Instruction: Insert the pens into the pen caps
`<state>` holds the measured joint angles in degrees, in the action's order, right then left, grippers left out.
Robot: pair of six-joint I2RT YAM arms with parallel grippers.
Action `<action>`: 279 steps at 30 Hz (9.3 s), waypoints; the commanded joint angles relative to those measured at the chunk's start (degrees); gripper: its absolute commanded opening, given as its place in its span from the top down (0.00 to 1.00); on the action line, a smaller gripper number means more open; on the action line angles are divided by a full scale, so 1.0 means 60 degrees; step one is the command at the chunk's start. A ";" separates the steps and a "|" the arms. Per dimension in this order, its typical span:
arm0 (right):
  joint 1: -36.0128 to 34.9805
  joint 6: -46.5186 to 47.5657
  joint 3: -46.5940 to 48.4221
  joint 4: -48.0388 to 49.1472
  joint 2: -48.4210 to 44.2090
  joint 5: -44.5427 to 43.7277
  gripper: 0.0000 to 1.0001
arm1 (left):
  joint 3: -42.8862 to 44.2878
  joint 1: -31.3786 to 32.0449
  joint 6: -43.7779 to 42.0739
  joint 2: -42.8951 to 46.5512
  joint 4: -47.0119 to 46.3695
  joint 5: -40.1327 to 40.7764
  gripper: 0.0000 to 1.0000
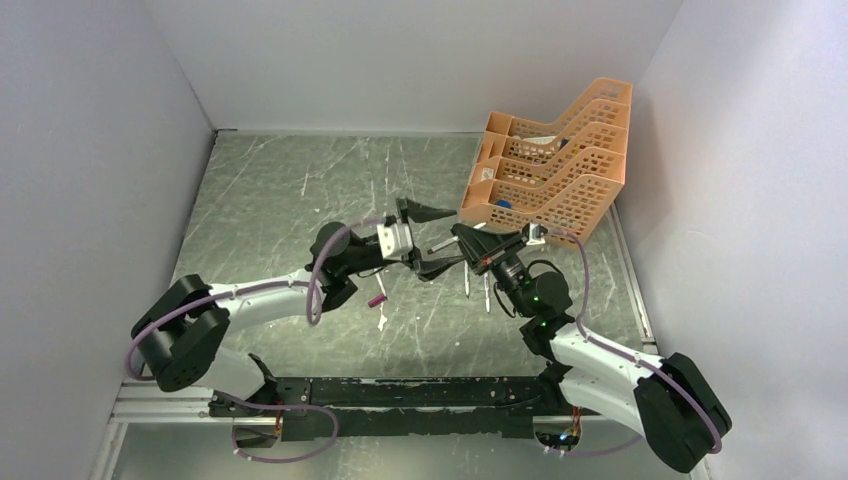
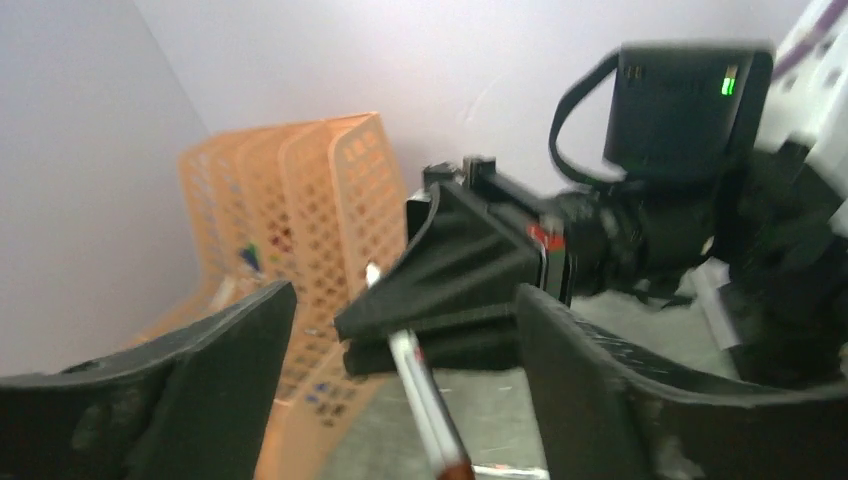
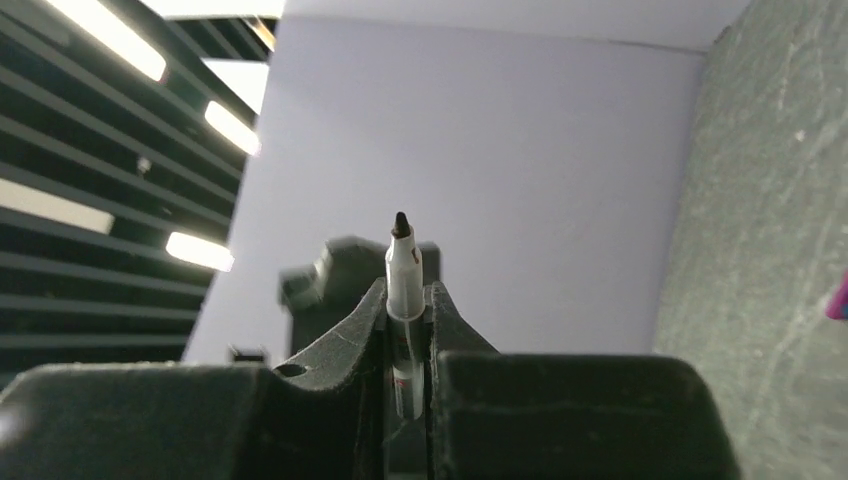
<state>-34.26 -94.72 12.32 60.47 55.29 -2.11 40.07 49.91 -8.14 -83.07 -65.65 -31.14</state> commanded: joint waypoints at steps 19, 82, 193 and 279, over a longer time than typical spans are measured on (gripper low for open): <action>-0.0105 0.9577 0.2999 -0.6815 -0.1896 0.1841 1.00 | 0.0908 -0.2545 0.9366 -0.0581 -0.0722 -0.4326 0.15; -0.0193 1.0489 0.2891 -0.9167 -0.2153 -0.0048 0.59 | -0.1491 -0.3012 0.7548 0.1280 0.3021 0.3063 0.93; -0.1074 0.9096 0.3046 -0.4116 0.2145 -0.0355 1.00 | -0.2478 -0.2927 0.6888 0.3688 0.2512 -0.0822 0.93; -0.0764 0.8110 0.2331 0.0321 0.0861 0.2782 1.00 | -0.1909 -0.0850 0.9836 -0.0278 -0.3316 -0.0411 0.93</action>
<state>-38.63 -45.82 26.57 60.14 61.73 13.87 28.45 44.40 50.41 -84.84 -82.74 -34.48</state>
